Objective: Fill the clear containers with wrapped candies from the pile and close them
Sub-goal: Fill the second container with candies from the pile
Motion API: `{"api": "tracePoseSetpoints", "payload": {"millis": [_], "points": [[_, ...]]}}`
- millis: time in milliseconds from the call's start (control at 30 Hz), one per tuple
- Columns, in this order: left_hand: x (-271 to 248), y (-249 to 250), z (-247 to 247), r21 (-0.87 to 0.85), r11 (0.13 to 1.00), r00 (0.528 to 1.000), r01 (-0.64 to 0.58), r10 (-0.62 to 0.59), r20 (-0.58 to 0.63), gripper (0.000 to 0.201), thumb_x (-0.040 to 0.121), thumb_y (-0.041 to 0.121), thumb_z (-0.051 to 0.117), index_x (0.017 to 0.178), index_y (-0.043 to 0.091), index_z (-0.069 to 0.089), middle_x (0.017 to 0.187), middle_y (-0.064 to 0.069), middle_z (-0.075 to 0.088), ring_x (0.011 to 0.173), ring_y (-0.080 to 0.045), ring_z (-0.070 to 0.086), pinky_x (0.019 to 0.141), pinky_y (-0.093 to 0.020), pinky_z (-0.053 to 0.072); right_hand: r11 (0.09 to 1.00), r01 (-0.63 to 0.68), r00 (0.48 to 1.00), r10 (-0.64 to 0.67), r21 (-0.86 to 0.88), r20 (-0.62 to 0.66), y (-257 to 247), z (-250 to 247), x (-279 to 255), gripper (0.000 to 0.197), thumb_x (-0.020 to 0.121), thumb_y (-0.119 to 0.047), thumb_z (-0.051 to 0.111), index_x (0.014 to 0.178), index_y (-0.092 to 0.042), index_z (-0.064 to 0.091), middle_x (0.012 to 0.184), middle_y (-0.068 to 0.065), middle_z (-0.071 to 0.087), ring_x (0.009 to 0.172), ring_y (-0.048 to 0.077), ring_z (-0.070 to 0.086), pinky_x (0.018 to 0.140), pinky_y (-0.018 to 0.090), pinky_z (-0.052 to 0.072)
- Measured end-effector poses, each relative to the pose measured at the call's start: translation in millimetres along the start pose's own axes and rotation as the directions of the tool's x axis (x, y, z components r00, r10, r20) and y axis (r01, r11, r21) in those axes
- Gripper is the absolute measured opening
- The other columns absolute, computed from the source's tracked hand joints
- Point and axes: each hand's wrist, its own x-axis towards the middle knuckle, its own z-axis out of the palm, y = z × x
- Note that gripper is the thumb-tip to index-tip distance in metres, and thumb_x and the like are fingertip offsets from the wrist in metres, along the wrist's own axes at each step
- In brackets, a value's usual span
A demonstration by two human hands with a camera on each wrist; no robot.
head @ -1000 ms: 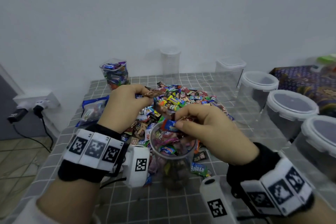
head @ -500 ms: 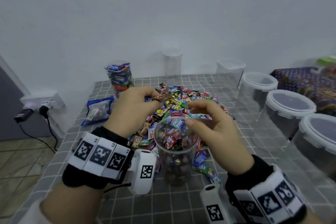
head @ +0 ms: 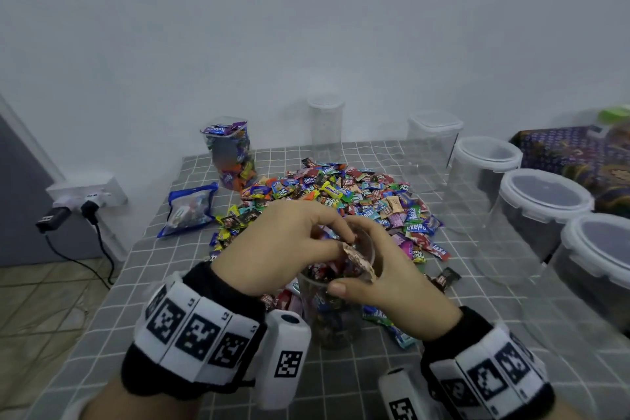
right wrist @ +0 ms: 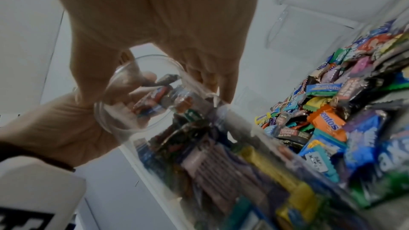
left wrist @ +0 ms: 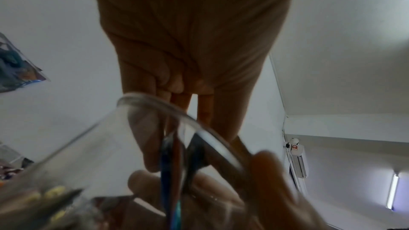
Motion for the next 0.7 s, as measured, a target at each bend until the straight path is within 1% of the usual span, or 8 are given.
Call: {"api": "tracePoseSetpoints", "payload": {"millis": [100, 200, 300, 367, 467, 567, 633, 700], "points": [[-0.4, 1.6, -0.6, -0.048, 0.999, 1.0, 0.009, -0.008, 0.019, 0.016, 0.078, 0.017, 0.072, 0.087, 0.031, 0.073, 0.087, 0.004, 0.071, 0.083, -0.006, 0.066, 0.081, -0.035, 0.051, 1.0, 0.012, 1.0, -0.012, 0.02, 0.018, -1.0, -0.1, -0.5, 0.087, 0.058, -0.035, 0.081, 0.133, -0.025, 0.037, 0.13, -0.009, 0.055, 0.122, 0.007, 0.052, 0.105, 0.037, 0.041], [-0.1, 2.4, 0.2, -0.098, 0.995, 1.0, -0.001, 0.001, -0.007, 0.017, 0.08, 0.018, 0.071, 0.087, 0.033, 0.071, 0.085, 0.007, 0.07, 0.082, 0.0, 0.065, 0.079, -0.026, 0.051, 0.999, 0.022, 1.0, -0.022, 0.033, 0.01, -2.6, 0.3, -1.8, 0.081, 0.059, -0.032, 0.079, 0.13, -0.027, 0.04, 0.126, -0.015, 0.057, 0.12, 0.002, 0.052, 0.102, 0.029, 0.043], [0.8, 0.6, 2.3, -0.143, 0.989, 0.995, -0.028, 0.014, -0.098, 0.015, 0.083, 0.022, 0.07, 0.087, 0.037, 0.07, 0.083, 0.01, 0.07, 0.081, 0.003, 0.065, 0.074, -0.018, 0.05, 0.999, 0.025, 1.0, -0.024, 0.022, -0.007, -0.2, 1.1, -2.3, 0.084, 0.057, -0.036, 0.08, 0.131, -0.031, 0.039, 0.13, -0.014, 0.053, 0.123, 0.002, 0.049, 0.104, 0.029, 0.04], [2.6, -3.8, 3.4, -0.19, 0.981, 0.982, -0.049, 0.012, -0.188, 0.011, 0.082, 0.026, 0.069, 0.087, 0.036, 0.07, 0.084, 0.012, 0.07, 0.081, 0.0, 0.065, 0.074, -0.02, 0.051, 1.0, 0.016, 1.0, -0.016, -0.008, -0.017, 1.2, 0.6, -1.9, 0.085, 0.054, -0.043, 0.079, 0.128, -0.037, 0.038, 0.13, -0.018, 0.051, 0.122, -0.004, 0.047, 0.102, 0.022, 0.037], [6.8, -14.0, 2.7, -0.224, 0.973, 0.957, -0.055, -0.012, -0.288, 0.01, 0.084, 0.022, 0.068, 0.089, 0.031, 0.071, 0.086, 0.012, 0.07, 0.084, -0.003, 0.065, 0.076, -0.027, 0.053, 0.999, -0.006, 1.0, 0.006, -0.045, -0.007, 0.3, -0.9, -1.1, 0.081, 0.051, -0.049, 0.077, 0.121, -0.044, 0.037, 0.126, -0.023, 0.05, 0.117, -0.01, 0.048, 0.093, 0.013, 0.041], [13.0, -24.0, -0.7, -0.235, 0.972, 0.948, -0.029, -0.048, -0.316, 0.01, 0.085, 0.022, 0.068, 0.087, 0.032, 0.071, 0.087, 0.011, 0.07, 0.085, -0.004, 0.064, 0.081, -0.031, 0.052, 0.995, -0.024, 0.999, 0.026, -0.099, 0.025, -0.6, -4.5, 0.6, 0.081, 0.052, -0.054, 0.076, 0.121, -0.048, 0.033, 0.128, -0.025, 0.047, 0.118, -0.01, 0.046, 0.097, 0.018, 0.041], [18.0, -31.7, -2.5, -0.247, 0.969, 0.951, 0.025, -0.099, -0.292, 0.011, 0.086, 0.021, 0.067, 0.087, 0.031, 0.07, 0.087, 0.01, 0.069, 0.085, -0.006, 0.063, 0.083, -0.033, 0.052, 0.99, -0.024, 0.997, 0.035, -0.142, 0.072, -1.9, -10.1, 2.8, 0.083, 0.053, -0.056, 0.076, 0.123, -0.048, 0.032, 0.129, -0.024, 0.047, 0.12, -0.008, 0.046, 0.103, 0.024, 0.039], [24.6, -44.1, -3.0, -0.23, 0.969, 0.955, 0.094, -0.153, -0.252, 0.008, 0.086, 0.023, 0.067, 0.09, 0.029, 0.069, 0.09, 0.01, 0.067, 0.089, -0.01, 0.063, 0.087, -0.036, 0.051, 0.988, -0.033, 0.988, 0.055, -0.151, 0.144, -6.2, -18.5, 6.2, 0.084, 0.052, -0.064, 0.075, 0.124, -0.045, 0.037, 0.127, -0.02, 0.052, 0.118, -0.003, 0.051, 0.101, 0.025, 0.043]]}}
